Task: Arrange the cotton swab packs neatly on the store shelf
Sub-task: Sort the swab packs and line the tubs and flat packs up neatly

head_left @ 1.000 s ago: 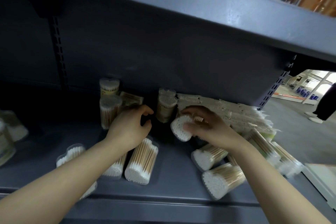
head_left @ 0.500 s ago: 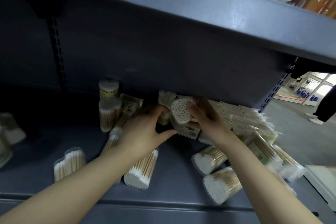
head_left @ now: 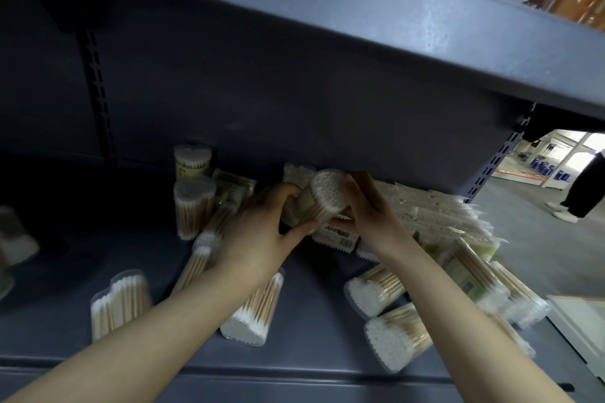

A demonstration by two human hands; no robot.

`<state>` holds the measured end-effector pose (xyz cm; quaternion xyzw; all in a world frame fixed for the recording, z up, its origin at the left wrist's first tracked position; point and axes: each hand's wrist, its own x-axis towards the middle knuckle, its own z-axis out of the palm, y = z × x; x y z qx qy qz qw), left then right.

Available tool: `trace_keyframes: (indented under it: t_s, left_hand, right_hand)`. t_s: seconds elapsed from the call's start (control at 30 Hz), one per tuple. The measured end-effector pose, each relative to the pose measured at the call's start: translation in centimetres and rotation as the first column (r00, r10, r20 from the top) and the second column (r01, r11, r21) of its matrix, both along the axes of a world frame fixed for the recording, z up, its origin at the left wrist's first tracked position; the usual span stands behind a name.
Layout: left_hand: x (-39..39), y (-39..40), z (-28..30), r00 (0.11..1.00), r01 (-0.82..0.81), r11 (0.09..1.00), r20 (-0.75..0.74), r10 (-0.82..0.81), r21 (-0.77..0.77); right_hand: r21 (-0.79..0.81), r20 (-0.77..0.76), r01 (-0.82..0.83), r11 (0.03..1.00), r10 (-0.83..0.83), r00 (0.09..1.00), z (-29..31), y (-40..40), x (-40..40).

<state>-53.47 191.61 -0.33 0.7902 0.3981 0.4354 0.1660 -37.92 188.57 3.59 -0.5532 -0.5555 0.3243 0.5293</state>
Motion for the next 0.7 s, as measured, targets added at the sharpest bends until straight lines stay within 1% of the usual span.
trace_keyframes:
  t_s: [0.17,0.2,0.3,0.37,0.53,0.7]
  left_hand:
    - [0.0,0.1,-0.2,0.995,0.058,0.994,0.084,-0.051,-0.095]
    - [0.1,0.1,-0.1,0.991,0.081,0.989,0.116,-0.067,-0.12]
    - [0.3,0.1,-0.1,0.972,0.147,0.974,0.21,-0.11,-0.17]
    - [0.4,0.2,0.0,0.965,0.161,0.969,0.236,-0.114,-0.187]
    - [0.2,0.3,0.2,0.968,0.133,0.962,0.238,-0.074,-0.24]
    - [0.1,0.7,0.2,0.983,0.081,0.963,0.18,-0.034,-0.259]
  right_hand:
    - [0.06,0.045,0.007,0.998,-0.009,0.999,0.7,-0.2,-0.1]
    - [0.072,0.074,0.012,0.997,-0.017,0.997,0.7,-0.1,-0.1]
    - [0.122,0.228,0.045,0.992,-0.072,0.971,0.8,0.0,0.1]
    - [0.15,0.271,0.077,0.986,-0.116,0.956,0.8,0.0,0.3]
    - [0.201,0.298,0.113,0.973,-0.17,0.939,1.0,0.2,0.9]
    - [0.155,0.254,0.055,0.986,-0.094,0.963,1.3,0.0,1.0]
